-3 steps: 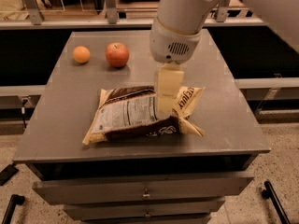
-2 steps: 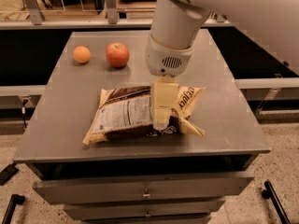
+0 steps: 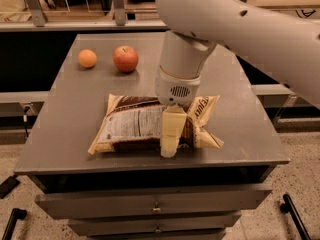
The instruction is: Pick brown chip bag
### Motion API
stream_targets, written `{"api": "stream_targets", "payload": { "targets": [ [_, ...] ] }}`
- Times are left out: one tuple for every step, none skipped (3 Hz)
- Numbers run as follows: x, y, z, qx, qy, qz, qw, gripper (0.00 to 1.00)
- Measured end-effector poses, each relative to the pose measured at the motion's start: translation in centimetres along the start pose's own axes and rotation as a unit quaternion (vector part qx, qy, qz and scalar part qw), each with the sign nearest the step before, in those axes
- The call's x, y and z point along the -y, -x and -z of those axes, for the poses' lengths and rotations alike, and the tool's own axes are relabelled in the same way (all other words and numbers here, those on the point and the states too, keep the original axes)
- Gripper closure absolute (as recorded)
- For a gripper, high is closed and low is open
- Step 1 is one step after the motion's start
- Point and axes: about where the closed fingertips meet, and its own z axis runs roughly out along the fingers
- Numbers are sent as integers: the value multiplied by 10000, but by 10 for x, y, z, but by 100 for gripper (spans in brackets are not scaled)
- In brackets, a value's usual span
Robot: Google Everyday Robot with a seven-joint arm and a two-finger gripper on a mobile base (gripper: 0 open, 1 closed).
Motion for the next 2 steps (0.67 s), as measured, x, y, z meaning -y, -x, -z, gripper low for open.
{"api": "stream_targets", "payload": {
  "targets": [
    [1,2,1,18,-54,14,10000,43],
    [2,3,1,31,-80,18,10000,65]
  ]
}}
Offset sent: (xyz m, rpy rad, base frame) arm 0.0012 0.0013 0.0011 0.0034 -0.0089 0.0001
